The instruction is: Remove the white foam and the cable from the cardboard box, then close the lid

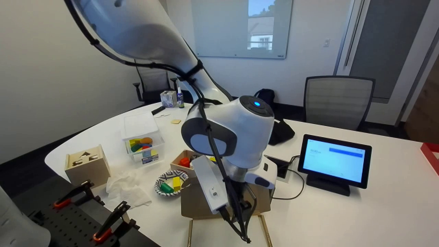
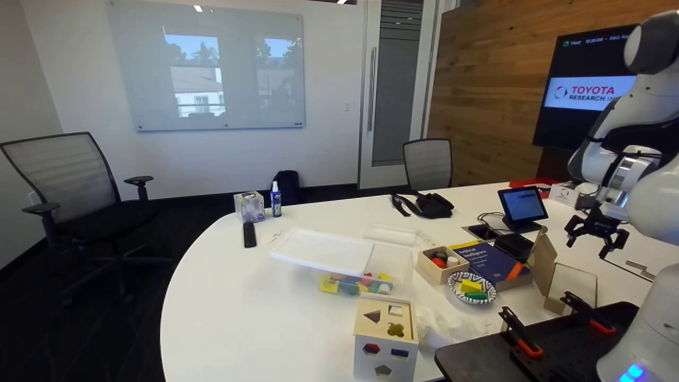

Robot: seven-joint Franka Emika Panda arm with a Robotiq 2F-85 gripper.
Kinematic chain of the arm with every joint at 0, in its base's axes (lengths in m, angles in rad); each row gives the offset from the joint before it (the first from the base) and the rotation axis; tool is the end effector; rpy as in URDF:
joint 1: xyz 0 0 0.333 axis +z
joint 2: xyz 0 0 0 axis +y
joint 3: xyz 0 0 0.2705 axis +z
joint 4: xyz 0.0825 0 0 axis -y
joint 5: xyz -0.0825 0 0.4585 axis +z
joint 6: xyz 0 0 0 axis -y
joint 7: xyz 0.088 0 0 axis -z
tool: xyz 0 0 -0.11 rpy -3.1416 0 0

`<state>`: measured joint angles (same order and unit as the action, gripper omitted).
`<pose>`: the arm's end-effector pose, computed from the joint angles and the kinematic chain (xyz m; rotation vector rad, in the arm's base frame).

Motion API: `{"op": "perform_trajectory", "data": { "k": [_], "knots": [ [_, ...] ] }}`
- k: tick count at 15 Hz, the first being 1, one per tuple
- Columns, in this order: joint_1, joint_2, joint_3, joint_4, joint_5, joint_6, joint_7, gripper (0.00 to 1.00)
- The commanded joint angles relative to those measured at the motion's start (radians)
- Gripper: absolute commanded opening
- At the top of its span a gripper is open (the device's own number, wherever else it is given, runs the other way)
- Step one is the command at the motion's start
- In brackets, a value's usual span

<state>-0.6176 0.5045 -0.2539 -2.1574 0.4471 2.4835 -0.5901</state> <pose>0.3456 -0.4403 0.0471 -2.8100 0.9248 0.0346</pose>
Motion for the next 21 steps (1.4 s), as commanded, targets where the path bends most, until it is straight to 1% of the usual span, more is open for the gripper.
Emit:
{"op": "perform_trajectory", "data": {
  "k": [1, 6, 11, 15, 21],
  "knots": [
    [-0.089, 0.104, 0.082, 0.107, 0.007, 0.006, -0.017, 1.00],
    [-0.171, 0.234, 0.148, 0.221, -0.023, 0.010, 0.007, 1.00],
    [-0.223, 0.327, 0.184, 0.300, -0.050, 0.005, 0.024, 1.00],
    [-0.252, 0.365, 0.199, 0.336, -0.075, -0.009, 0.039, 1.00],
    [-0.280, 0.376, 0.216, 0.352, -0.087, -0.021, 0.049, 1.00]
  ]
}}
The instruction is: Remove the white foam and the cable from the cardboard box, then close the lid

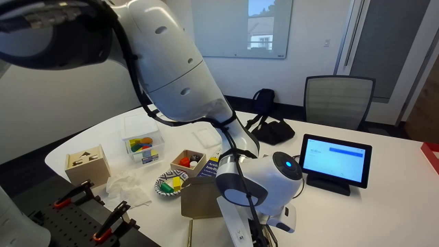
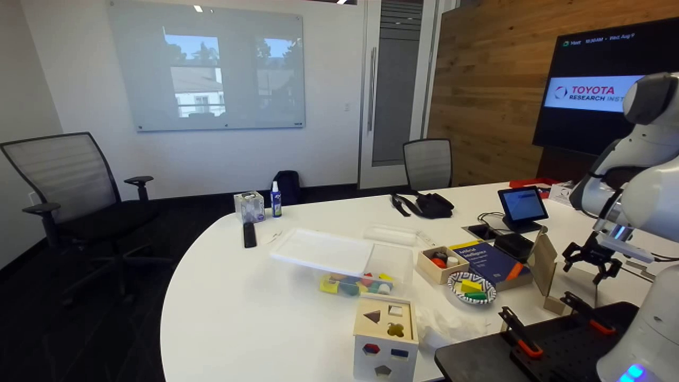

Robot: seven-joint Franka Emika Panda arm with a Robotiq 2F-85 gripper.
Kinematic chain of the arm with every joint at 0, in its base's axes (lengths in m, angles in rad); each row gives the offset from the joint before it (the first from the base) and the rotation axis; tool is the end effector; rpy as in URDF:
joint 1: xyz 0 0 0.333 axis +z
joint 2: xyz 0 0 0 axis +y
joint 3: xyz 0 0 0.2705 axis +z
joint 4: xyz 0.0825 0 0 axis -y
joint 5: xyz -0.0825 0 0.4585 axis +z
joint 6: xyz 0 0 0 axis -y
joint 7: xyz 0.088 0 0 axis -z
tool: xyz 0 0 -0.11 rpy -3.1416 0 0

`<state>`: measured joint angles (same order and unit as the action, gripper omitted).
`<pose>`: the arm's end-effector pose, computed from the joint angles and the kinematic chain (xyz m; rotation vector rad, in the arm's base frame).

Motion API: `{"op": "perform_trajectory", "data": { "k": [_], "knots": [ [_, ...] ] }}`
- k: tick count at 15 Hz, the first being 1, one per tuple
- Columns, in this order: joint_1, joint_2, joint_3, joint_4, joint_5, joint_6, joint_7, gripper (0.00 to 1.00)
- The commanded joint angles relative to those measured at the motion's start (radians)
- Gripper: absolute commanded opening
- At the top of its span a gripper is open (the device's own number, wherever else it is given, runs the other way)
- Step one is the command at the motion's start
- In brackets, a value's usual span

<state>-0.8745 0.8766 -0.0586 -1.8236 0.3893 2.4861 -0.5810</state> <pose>0.3487 -0.4812 -0.0620 -2.7272 0.9495 0.0591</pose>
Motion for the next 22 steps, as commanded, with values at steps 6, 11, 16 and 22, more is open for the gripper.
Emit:
{"op": "perform_trajectory", "data": {
  "k": [6, 11, 16, 22],
  "knots": [
    [-0.032, 0.005, 0.018, 0.019, -0.033, -0.045, 0.068, 1.00],
    [-0.041, 0.001, 0.017, 0.018, -0.042, -0.051, 0.102, 1.00],
    [-0.042, 0.003, 0.021, 0.015, -0.039, -0.032, 0.111, 1.00],
    [-0.035, 0.012, 0.024, 0.017, -0.043, -0.026, 0.115, 1.00]
  ]
}}
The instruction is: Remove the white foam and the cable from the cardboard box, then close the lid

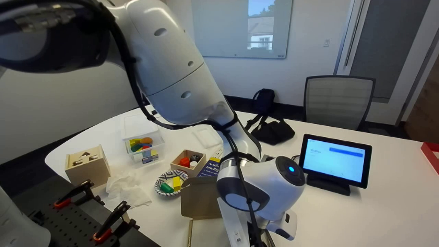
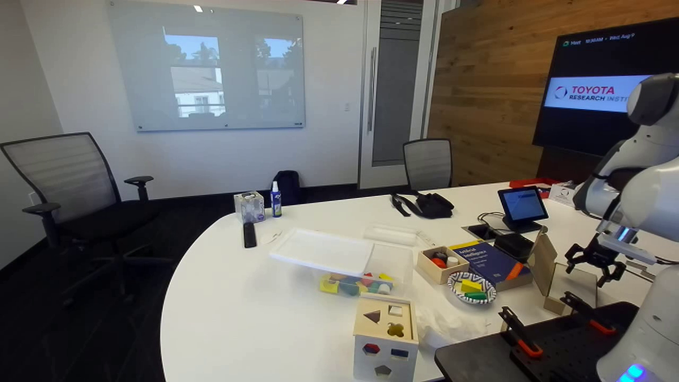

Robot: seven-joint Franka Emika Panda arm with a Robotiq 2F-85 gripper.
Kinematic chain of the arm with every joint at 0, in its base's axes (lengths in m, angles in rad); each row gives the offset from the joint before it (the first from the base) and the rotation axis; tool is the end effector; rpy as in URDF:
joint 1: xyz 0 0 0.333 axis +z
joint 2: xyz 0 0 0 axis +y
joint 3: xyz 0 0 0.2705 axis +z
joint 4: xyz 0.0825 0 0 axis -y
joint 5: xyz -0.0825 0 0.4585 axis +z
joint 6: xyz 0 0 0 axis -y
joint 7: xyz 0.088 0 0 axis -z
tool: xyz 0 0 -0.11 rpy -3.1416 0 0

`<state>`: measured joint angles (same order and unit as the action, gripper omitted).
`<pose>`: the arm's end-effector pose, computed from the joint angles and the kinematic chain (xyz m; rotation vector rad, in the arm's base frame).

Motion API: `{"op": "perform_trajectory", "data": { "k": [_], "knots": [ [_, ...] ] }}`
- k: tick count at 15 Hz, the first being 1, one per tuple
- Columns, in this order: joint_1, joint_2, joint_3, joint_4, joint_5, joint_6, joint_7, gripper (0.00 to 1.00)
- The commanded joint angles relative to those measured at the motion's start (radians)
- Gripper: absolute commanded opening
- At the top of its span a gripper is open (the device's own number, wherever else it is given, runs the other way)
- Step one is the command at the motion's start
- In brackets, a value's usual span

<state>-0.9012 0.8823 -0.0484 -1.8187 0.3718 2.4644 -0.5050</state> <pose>0.3408 -0.4836 -0.0653 -2.6717 1.0502 0.0938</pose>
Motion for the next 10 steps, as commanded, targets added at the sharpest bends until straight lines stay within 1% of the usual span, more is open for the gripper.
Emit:
{"op": "perform_trajectory", "data": {
  "k": [1, 10],
  "knots": [
    [-0.009, 0.009, 0.014, 0.014, -0.026, -0.006, 0.040, 1.00],
    [-0.009, 0.016, 0.013, 0.017, -0.027, -0.003, 0.045, 1.00]
  ]
}}
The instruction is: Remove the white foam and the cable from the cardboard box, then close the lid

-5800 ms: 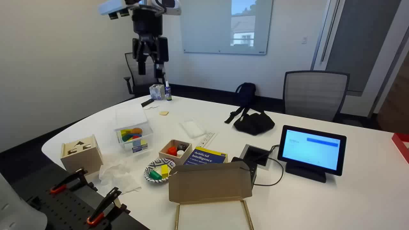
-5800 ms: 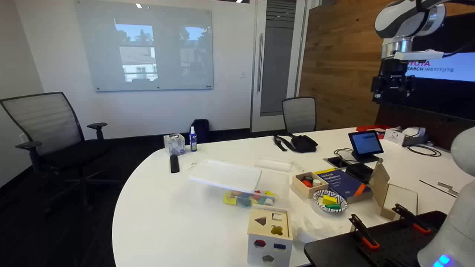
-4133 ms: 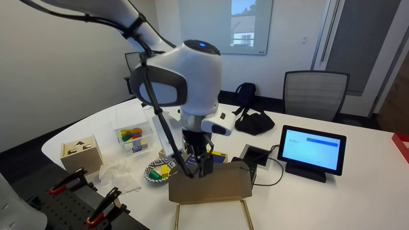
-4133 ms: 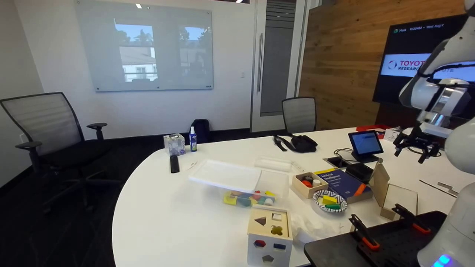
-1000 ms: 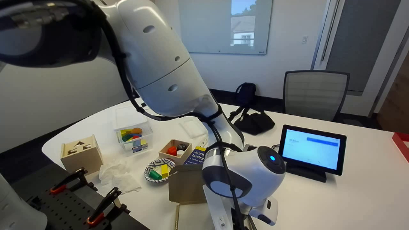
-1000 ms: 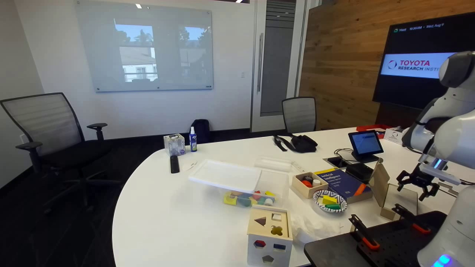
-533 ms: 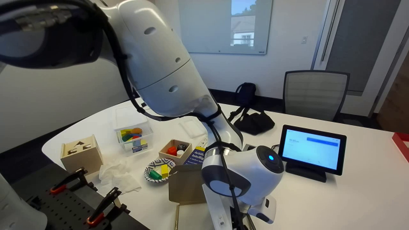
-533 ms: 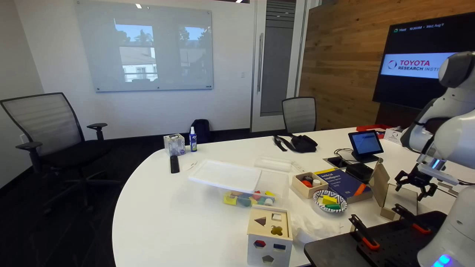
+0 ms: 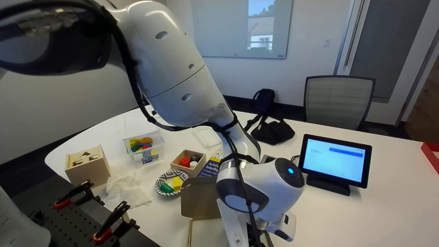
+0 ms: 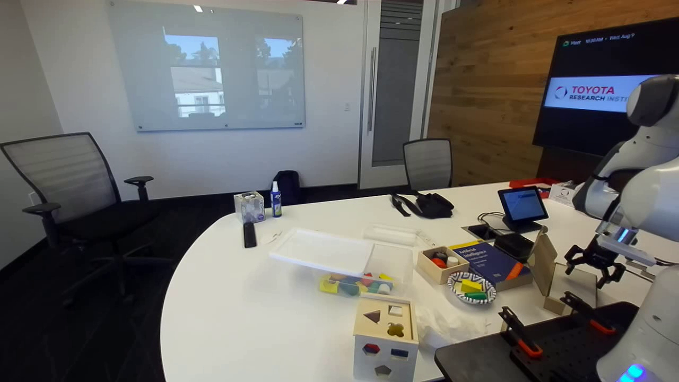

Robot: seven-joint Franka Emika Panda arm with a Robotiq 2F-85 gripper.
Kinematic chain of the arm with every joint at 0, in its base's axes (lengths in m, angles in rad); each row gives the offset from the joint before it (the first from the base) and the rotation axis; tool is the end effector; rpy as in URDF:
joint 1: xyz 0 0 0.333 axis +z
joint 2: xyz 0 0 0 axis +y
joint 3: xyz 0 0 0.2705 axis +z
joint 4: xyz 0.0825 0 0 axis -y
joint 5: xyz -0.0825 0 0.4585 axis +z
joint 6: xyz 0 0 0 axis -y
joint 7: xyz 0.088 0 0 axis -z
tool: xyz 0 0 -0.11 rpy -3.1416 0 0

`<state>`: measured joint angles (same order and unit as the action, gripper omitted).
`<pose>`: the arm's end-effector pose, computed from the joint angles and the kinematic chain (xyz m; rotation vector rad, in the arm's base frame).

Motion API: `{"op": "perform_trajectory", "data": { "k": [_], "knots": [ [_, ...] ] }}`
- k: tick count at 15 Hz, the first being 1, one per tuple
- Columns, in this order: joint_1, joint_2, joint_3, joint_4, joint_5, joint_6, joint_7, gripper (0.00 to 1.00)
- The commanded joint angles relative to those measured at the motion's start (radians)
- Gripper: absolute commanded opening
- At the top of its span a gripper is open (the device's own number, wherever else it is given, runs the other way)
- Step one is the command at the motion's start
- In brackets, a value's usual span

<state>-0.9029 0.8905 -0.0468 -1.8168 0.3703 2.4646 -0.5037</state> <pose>0.3394 -0.4818 -0.0695 -2.6676 1.0504 0.1014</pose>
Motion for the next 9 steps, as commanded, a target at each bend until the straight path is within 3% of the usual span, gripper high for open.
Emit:
{"op": "perform_trajectory", "data": {
  "k": [1, 2, 9],
  "knots": [
    [-0.006, 0.008, 0.011, 0.015, -0.026, -0.002, 0.044, 0.75],
    [-0.005, 0.008, 0.011, 0.015, -0.027, 0.000, 0.044, 0.74],
    [-0.003, 0.010, 0.008, 0.015, -0.033, 0.015, 0.048, 0.19]
  ]
}}
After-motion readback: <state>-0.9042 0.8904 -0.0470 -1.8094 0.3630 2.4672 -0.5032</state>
